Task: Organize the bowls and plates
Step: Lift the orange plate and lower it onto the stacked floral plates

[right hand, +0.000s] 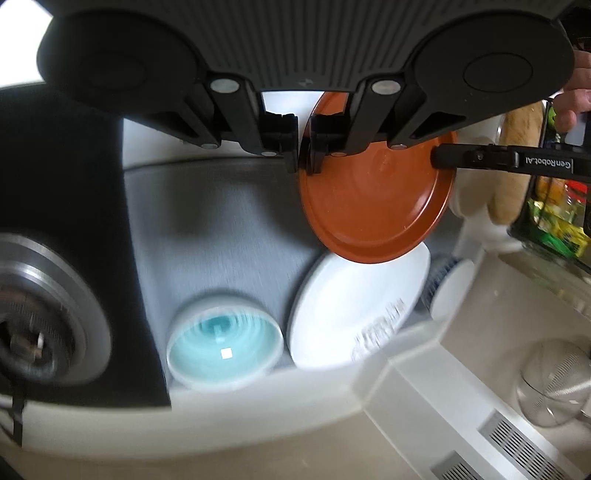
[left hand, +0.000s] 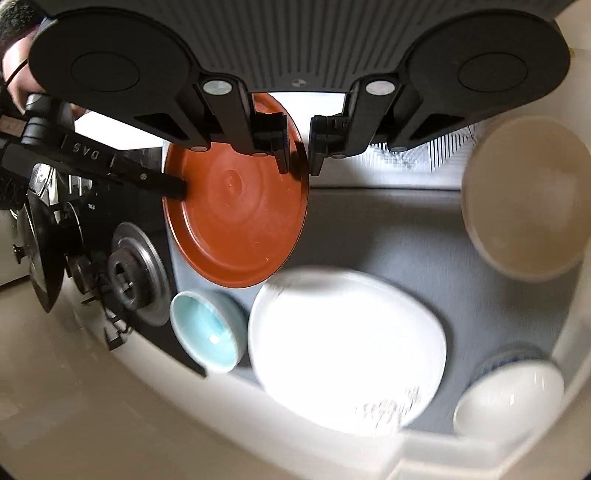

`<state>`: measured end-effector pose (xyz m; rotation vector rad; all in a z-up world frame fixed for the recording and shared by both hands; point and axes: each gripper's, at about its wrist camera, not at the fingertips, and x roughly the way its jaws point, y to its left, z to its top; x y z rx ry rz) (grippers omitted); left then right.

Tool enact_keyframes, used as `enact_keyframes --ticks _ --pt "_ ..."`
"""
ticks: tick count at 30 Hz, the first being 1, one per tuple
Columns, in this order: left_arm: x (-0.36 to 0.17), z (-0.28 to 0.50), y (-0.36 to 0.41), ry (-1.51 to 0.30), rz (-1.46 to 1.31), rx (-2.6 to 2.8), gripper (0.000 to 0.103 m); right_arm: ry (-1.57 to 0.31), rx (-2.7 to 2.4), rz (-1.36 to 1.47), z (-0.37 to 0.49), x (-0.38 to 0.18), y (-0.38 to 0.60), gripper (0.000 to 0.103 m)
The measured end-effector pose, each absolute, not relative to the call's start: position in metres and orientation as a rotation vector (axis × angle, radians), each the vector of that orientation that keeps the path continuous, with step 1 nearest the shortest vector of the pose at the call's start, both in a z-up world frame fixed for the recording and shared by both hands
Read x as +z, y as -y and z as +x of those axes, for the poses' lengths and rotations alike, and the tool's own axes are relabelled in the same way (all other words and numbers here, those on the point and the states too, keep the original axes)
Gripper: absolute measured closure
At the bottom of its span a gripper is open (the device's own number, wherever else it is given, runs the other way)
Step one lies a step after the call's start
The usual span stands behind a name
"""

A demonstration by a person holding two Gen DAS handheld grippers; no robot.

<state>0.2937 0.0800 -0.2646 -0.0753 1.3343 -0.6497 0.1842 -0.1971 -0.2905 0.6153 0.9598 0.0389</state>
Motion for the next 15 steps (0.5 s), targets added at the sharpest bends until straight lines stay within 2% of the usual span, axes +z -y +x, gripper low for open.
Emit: enact_keyframes --ticks 10,15 --pt "-0.225 0.32 -0.096 -1.3 -0.228 -0.696 0.093 -0.814 0.075 0.643 0.204 -0.226 0.213 0.098" --pt "-0.21 0.347 -0.097 -1.227 -0.209 -0.641 0.093 -0.819 0.093 0.656 0.242 -0.226 0.213 0.097"
